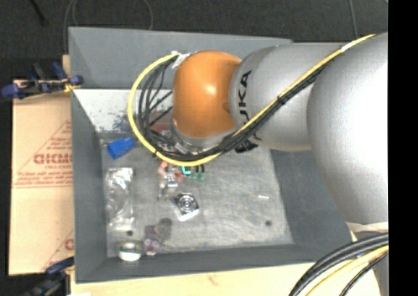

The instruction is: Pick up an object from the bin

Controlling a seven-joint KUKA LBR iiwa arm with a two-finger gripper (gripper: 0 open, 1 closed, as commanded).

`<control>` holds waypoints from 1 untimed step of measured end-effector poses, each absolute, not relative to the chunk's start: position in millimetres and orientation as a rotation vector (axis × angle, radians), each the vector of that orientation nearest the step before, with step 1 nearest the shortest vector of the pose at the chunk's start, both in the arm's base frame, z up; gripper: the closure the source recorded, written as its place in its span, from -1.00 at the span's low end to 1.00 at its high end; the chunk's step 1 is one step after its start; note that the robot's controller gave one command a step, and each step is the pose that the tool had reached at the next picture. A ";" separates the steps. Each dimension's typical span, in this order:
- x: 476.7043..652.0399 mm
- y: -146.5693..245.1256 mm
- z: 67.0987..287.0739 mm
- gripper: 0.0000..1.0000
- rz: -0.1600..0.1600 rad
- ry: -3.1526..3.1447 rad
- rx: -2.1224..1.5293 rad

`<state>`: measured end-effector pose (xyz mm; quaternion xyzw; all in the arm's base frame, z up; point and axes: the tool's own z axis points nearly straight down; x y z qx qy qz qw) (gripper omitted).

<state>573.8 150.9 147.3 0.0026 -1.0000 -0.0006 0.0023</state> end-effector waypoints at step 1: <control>618.8 101.1 83.4 -1.00 -0.003 -3.133 0.316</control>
Offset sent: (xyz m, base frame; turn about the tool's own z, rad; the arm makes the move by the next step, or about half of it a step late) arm 0.0489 -0.0572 -0.0773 -0.2003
